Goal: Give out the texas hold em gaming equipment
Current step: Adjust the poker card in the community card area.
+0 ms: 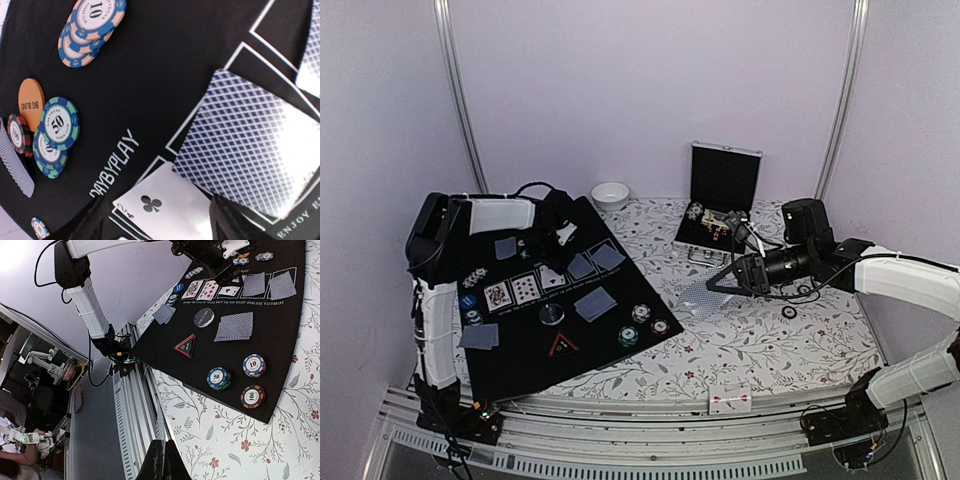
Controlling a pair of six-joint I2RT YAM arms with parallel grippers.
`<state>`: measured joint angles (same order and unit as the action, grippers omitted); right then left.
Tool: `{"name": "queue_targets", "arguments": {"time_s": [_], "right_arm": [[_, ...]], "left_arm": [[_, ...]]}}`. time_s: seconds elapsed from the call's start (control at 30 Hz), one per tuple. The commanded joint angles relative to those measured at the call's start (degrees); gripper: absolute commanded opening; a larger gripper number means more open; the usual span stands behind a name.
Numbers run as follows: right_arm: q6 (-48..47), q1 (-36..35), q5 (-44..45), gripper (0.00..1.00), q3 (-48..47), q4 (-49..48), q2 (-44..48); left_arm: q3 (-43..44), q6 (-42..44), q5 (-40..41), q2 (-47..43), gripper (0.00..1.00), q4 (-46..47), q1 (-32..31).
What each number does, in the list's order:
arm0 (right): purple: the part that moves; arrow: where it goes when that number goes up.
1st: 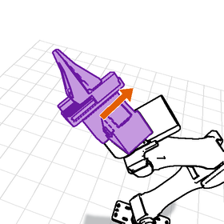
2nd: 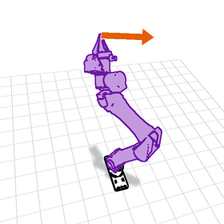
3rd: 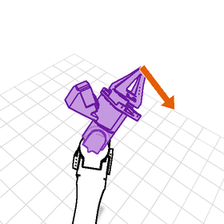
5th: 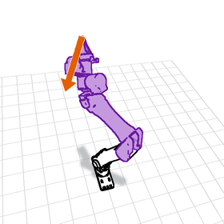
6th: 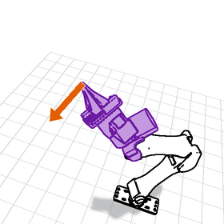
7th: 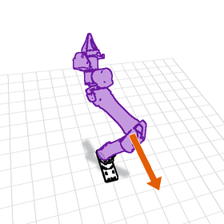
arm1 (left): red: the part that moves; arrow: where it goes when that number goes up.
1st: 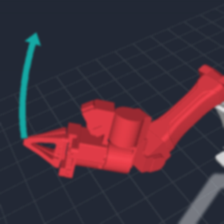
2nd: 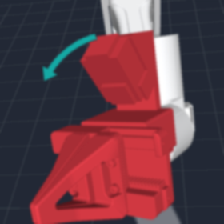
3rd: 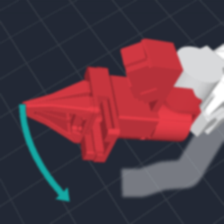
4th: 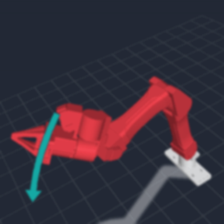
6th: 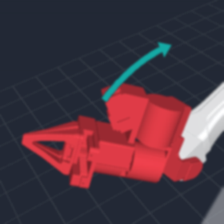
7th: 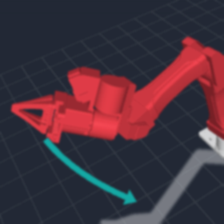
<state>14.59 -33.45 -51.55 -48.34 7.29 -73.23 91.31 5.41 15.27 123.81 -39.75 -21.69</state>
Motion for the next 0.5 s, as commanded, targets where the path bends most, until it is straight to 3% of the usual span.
{"name": "queue_targets", "arguments": {"time_s": [0.0,0.3,0.47], "right_arm": [[0.5,0.0,-0.1,0.02,0.5,-0.7,1.7],[0.6,0.0,0.1,0.02,0.4,-0.6,1.8],[1.2,0.7,5.2,0.02,0.7,1.2,1.2]], "left_arm": [[2.9,0.5,2.2,2.6,0.72,-0.3,0.1],[4.2,0.7,0.7,2.4,0.72,0.4,0.0],[1.4,-0.1,-1.2,-0.1,0.72,-0.1,-0.1]]}}
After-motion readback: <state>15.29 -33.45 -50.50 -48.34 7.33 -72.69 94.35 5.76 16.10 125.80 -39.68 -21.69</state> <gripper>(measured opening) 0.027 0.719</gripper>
